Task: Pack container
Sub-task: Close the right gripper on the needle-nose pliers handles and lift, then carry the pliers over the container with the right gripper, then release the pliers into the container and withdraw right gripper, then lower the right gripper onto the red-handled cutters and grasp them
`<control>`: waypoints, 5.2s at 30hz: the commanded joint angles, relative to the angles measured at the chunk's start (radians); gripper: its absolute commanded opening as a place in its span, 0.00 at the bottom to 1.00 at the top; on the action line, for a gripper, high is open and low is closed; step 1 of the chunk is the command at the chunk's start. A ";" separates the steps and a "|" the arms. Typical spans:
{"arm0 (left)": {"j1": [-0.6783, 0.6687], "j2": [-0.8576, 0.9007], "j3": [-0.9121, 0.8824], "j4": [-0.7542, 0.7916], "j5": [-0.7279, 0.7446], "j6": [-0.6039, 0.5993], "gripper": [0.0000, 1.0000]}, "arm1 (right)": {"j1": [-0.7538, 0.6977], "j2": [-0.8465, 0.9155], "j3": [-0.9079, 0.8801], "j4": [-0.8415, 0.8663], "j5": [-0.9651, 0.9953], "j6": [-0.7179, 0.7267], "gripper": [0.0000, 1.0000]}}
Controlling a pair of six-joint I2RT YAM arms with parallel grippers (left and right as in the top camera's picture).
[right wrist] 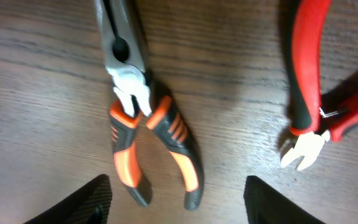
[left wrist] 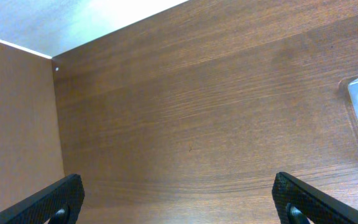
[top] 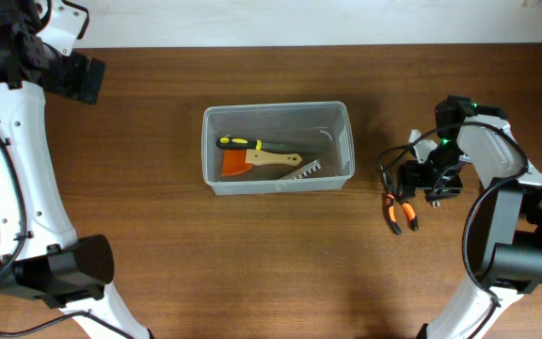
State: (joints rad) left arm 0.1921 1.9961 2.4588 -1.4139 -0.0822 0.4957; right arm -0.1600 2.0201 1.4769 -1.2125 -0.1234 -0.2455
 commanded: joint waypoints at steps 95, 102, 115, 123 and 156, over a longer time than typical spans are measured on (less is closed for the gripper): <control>0.002 -0.002 -0.003 -0.001 0.011 -0.012 0.99 | 0.525 -0.149 0.245 0.268 0.023 -0.526 0.04; 0.002 -0.002 -0.003 -0.001 0.011 -0.012 0.99 | 0.525 -0.017 0.245 0.337 0.066 -0.884 0.04; 0.002 -0.002 -0.003 -0.001 0.011 -0.012 0.99 | 0.513 0.043 0.246 0.537 0.092 -0.977 0.40; 0.002 -0.002 -0.003 -0.001 0.011 -0.012 0.99 | 0.509 -0.065 0.310 0.351 0.330 -0.581 0.30; 0.002 -0.002 -0.003 -0.001 0.011 -0.012 0.99 | -0.111 -0.161 -0.081 0.232 -0.061 0.230 0.50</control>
State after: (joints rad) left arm 0.1921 1.9961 2.4588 -1.4139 -0.0818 0.4957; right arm -0.2760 1.8549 1.4223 -0.9943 -0.1684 0.0734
